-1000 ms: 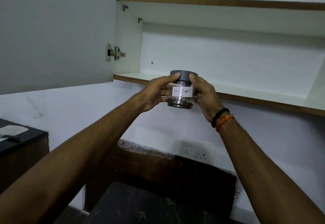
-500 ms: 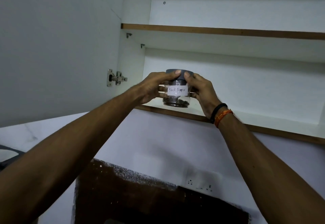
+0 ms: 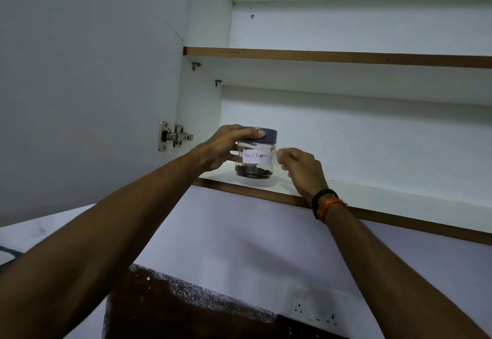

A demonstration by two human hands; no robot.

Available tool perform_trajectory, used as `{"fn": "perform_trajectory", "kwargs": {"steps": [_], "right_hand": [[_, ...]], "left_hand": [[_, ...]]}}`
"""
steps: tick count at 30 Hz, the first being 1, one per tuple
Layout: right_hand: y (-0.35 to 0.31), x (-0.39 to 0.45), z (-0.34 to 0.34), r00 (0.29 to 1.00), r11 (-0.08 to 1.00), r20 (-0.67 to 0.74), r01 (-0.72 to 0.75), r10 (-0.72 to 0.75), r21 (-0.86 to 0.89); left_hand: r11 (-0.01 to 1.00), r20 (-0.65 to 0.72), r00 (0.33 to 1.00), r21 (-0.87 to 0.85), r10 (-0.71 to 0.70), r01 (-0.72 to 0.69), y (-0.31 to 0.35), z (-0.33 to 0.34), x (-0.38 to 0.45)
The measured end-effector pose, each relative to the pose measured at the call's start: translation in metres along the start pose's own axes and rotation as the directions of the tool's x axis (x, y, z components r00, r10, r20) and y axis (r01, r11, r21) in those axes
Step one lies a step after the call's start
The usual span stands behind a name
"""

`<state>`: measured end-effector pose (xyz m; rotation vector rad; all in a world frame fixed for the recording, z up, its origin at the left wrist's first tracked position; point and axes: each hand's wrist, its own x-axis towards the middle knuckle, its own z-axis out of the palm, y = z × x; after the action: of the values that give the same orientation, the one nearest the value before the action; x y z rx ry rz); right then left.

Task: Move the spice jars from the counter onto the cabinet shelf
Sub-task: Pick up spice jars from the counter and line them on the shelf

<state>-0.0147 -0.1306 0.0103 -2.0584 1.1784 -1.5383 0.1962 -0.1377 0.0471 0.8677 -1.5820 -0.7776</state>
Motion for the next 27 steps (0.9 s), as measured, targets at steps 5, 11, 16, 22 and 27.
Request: {"fn": "perform_trajectory", "kwargs": {"steps": [5, 11, 16, 22, 27], "right_hand": [[0.014, -0.003, 0.016, 0.966, 0.711, 0.011, 0.197, -0.257, -0.675], [0.015, -0.013, 0.025, 0.934, 0.488, 0.091, 0.263, -0.347, -0.833], [0.011, -0.014, 0.028, 0.933, 0.451, 0.082, 0.245, -0.351, -0.858], [0.01, -0.019, 0.027, 0.942, 0.467, 0.055, 0.214, -0.331, -0.858], [0.013, -0.01, 0.028, 0.946, 0.464, 0.054, 0.206, -0.32, -0.861]], "left_hand": [[1.0, -0.036, 0.999, -0.012, -0.015, 0.015, -0.014, -0.017, 0.023], [0.999, -0.038, 0.998, 0.005, -0.046, 0.047, -0.035, -0.034, 0.047], [0.995, -0.045, 0.995, -0.034, -0.091, 0.09, -0.056, -0.04, 0.063], [0.996, -0.053, 0.996, 0.053, -0.068, 0.071, -0.057, -0.041, 0.08], [0.961, -0.06, 0.996, 0.272, 0.068, -0.049, -0.062, -0.051, 0.106]]}}
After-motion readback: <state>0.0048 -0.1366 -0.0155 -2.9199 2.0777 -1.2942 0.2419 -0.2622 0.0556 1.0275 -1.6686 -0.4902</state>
